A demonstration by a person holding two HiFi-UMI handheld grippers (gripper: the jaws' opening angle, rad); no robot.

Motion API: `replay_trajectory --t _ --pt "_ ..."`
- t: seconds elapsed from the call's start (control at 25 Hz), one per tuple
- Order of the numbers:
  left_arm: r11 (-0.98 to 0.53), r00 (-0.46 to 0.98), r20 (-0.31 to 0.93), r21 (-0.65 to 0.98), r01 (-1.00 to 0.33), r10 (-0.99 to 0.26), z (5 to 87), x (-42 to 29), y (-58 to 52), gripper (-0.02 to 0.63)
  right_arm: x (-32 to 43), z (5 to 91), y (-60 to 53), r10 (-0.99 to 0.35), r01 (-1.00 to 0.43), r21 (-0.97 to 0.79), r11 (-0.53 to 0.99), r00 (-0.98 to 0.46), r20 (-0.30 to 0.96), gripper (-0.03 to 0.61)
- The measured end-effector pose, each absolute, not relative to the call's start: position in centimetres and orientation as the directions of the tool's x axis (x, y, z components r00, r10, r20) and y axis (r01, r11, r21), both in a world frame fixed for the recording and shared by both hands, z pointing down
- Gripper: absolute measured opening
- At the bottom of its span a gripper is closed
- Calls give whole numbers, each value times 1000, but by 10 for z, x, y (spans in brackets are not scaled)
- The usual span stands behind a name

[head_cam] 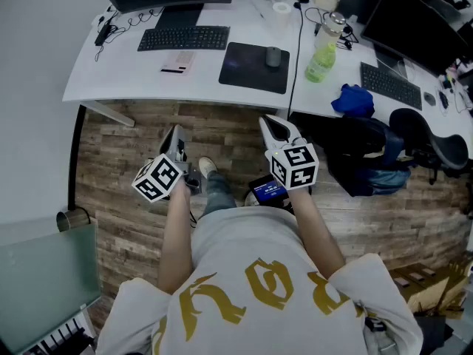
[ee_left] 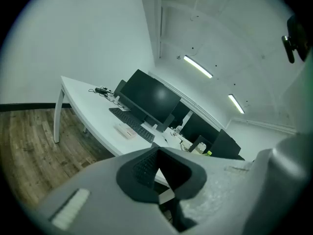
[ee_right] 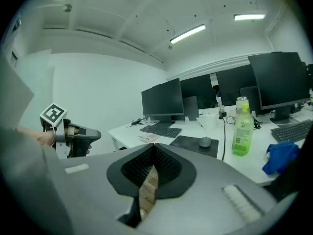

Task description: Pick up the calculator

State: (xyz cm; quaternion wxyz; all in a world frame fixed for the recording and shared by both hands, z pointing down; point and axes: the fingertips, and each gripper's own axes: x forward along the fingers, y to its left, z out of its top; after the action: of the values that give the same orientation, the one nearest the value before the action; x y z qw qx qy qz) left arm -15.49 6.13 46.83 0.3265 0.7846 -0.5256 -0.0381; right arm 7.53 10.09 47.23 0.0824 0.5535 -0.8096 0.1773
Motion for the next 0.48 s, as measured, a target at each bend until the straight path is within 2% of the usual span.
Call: replay_trajectory --t 0.44,0.48 --pt "-207 430 304 559 -803 -850 479 -151 63 2 91 472 103 -878 -927 -225 301 -361 314 25" --pt "-201 432 302 573 -795 -850 480 -151 60 33 91 472 101 -879 -925 -231 301 -363 310 25"
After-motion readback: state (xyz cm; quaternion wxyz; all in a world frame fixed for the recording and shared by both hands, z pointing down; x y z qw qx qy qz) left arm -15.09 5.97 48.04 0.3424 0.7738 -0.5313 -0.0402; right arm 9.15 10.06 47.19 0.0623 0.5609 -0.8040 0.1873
